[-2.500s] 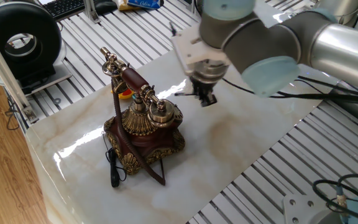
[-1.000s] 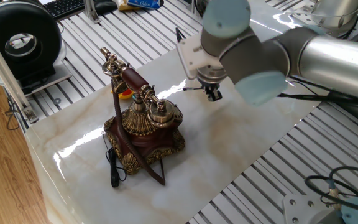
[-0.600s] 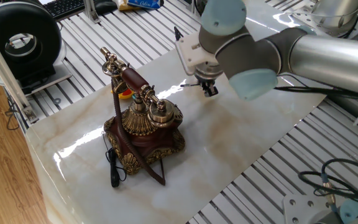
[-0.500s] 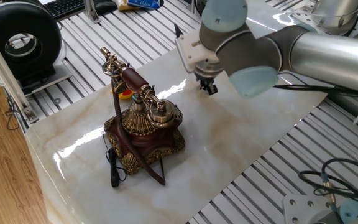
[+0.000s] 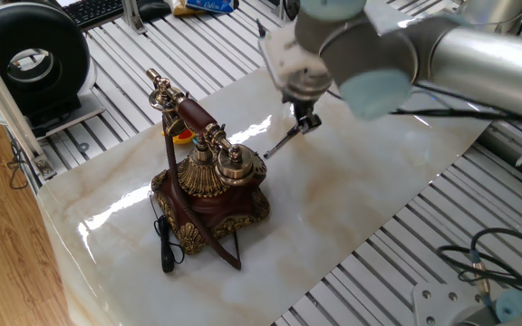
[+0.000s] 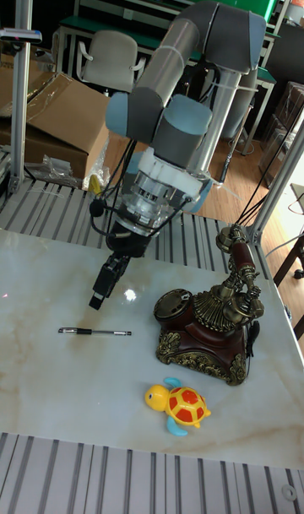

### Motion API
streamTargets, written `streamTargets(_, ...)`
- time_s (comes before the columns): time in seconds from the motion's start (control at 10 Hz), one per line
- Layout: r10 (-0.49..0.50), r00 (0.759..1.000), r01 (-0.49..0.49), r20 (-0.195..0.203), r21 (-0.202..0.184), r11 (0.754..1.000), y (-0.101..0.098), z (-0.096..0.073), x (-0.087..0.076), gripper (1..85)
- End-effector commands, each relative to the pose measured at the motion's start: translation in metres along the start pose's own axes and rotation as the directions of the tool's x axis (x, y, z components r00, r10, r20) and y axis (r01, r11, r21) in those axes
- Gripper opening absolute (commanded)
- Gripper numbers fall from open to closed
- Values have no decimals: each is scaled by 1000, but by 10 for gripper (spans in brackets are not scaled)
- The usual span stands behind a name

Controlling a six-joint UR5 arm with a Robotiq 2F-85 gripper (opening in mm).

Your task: Dial a number on an old rotary phone

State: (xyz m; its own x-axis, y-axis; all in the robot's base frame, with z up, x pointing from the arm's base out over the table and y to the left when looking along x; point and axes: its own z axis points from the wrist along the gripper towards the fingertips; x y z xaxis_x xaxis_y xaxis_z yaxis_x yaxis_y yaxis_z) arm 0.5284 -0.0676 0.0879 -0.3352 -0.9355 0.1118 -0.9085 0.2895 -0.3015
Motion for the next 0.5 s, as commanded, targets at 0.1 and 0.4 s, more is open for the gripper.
streamTargets(0.1,112,993,-106,47,-114,988,10,-41,-3,443)
streamTargets(0.4,322,944,-317,78,-71,946,-6,-38,-17,30)
